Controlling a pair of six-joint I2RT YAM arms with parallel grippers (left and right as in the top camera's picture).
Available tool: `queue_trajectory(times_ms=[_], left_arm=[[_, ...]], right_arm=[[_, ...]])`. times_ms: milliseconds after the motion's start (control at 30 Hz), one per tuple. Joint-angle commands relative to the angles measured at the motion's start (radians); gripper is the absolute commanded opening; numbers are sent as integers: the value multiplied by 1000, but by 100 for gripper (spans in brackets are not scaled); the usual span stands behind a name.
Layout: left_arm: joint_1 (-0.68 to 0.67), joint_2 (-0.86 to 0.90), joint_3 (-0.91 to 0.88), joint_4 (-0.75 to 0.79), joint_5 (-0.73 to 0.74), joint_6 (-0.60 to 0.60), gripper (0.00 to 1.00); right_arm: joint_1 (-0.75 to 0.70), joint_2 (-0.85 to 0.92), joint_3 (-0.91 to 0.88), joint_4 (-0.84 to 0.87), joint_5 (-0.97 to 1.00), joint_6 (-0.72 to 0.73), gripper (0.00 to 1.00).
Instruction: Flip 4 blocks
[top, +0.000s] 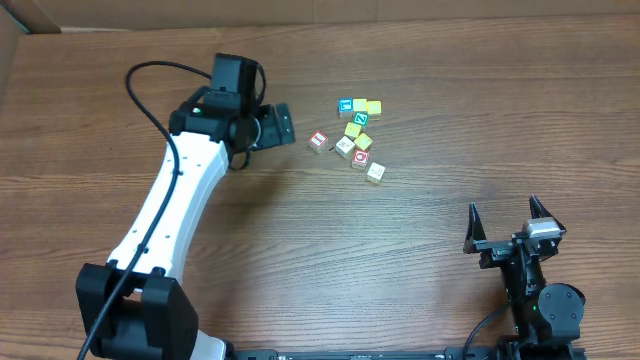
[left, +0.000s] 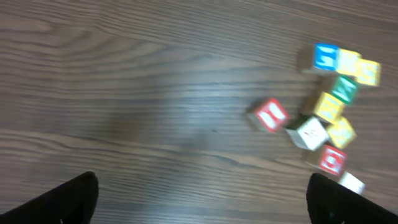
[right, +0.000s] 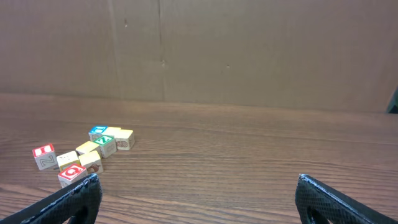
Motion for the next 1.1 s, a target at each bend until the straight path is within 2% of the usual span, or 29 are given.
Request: queue_trajectory(times_ms=[0,300,1067], left_arm=[[58,5,21,-8,-51,0,100],[177,5,21,-32,-21,-11,100],[179,5,21,-31,-22,-10,100]], right_arm=[[-3,-10,-11,8,5,-4,100],[-3,-10,-11,8,5,-4,100],[-3,-10,-11,8,5,-4,100]])
